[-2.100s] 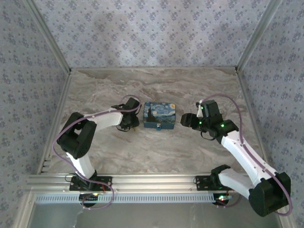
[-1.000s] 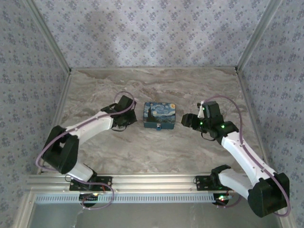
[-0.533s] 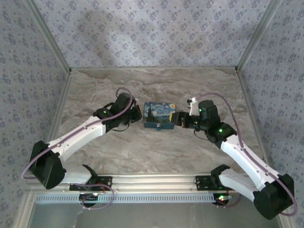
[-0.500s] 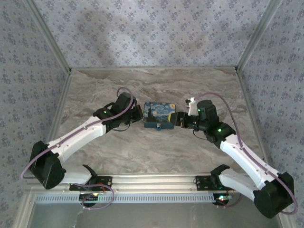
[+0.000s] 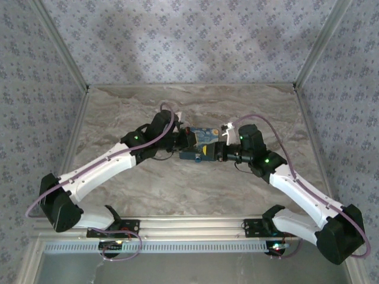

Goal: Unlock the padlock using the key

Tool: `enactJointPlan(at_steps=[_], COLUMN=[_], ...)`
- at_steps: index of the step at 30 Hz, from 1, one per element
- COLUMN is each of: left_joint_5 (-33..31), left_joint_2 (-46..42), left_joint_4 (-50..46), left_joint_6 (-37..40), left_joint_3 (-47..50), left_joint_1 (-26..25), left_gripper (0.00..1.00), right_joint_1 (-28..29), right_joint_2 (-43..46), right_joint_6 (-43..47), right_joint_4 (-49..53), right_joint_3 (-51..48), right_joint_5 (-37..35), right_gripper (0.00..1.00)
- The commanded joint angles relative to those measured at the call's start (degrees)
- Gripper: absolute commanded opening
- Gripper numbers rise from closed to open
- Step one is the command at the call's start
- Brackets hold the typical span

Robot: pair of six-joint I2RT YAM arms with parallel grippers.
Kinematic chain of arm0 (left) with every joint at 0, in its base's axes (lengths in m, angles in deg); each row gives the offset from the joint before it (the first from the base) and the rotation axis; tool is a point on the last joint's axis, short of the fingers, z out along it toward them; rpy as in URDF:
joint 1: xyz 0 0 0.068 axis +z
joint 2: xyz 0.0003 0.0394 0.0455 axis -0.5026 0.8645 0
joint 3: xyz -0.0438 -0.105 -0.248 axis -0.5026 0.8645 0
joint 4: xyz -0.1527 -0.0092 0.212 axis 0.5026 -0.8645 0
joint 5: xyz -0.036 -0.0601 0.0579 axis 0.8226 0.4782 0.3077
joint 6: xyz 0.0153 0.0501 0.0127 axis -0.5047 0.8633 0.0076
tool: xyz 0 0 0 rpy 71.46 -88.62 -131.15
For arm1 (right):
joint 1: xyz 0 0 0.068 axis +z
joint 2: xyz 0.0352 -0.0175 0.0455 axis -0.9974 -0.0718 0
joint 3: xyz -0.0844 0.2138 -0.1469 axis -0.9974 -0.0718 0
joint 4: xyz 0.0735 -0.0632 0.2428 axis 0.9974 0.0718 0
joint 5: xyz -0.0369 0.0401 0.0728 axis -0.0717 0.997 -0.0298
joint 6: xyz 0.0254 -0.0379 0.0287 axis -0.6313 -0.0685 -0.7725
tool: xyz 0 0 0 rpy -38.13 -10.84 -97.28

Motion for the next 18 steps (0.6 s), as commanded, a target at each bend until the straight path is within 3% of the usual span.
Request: enactJointPlan(at_steps=[1,12,18], left_joint_5=[3.11,4.63,5.68], left_joint_2=[0.66,0.99,1.07], left_joint_4=[1.1,1.74,2.48], left_joint_6=[-0.13,-0.49,-0.84], left_joint_3=[-2.39,-3.17,-3.11], left_joint_1=[-0.94,-1.89,-2.1], left_gripper=[0.0,0.0,0.0], right_joint_1=[0.65,2.98,3.95], right_joint_2=[0.26,-0.06,-1.12], right_joint_6=[3.86,6.91,8.19], right_joint_4=[1.73,3.76,4.71], right_joint_3=[2.7,5.43,6.92], right_joint_5=[1.15,-0.3,-1.44], right_gripper=[0.32,0.37,0.29])
